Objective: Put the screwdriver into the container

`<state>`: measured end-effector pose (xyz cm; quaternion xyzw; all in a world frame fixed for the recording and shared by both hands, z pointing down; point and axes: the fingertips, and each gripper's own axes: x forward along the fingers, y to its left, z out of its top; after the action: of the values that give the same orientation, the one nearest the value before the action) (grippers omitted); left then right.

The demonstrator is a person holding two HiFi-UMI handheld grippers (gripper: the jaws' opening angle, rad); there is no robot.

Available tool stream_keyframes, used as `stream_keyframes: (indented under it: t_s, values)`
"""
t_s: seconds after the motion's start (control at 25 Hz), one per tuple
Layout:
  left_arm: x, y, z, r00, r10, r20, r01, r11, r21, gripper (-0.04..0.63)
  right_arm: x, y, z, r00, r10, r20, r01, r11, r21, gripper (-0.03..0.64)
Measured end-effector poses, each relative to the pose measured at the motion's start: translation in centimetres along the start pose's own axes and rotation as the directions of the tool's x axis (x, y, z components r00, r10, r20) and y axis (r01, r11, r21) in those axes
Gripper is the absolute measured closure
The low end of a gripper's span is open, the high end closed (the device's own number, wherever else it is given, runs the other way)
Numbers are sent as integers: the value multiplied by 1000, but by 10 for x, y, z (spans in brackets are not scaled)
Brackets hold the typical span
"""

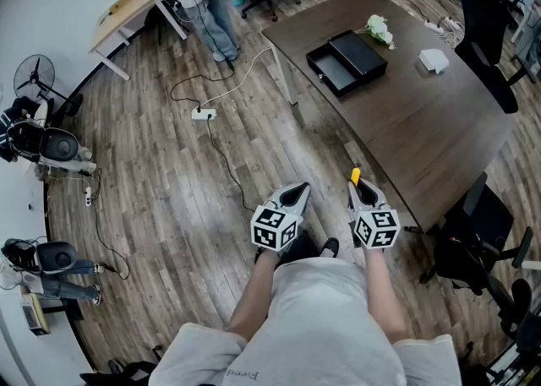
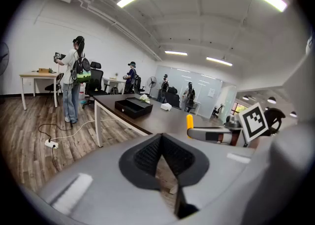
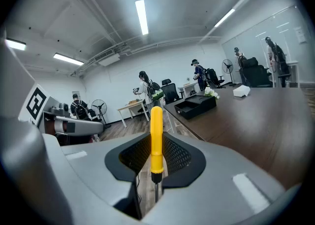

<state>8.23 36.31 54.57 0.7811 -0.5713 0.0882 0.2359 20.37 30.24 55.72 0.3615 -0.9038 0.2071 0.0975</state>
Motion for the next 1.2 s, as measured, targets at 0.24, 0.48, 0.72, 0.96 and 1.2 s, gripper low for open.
stream_keyframes:
  t_s: [0.24,0.48,0.72,0.96,1.2]
  values:
    - [3,-8,2,1000,-2,5,2,1000,10,540,-5,-2,1,1000,1,3,-1,1000,-3,545]
    - [1,-8,1,1000,14,11,-14,1000,13,540,-6,-5,1,1000,4,7,-4,1000,-7,545]
    - [-13,-2,-1,999,46,21,-46,999,15,540,-6,-6,5,1000,-1,24,1,1000,-3,545]
    - [-13,25,11,995,88,48,-88,996,-4,540,-4,-14,19,997,-21,72,20,1000,15,545]
    - [21,72,110,972,132,195,-122,991,-59,540,39,-28,130,981,-38,189,55,995,-89,545]
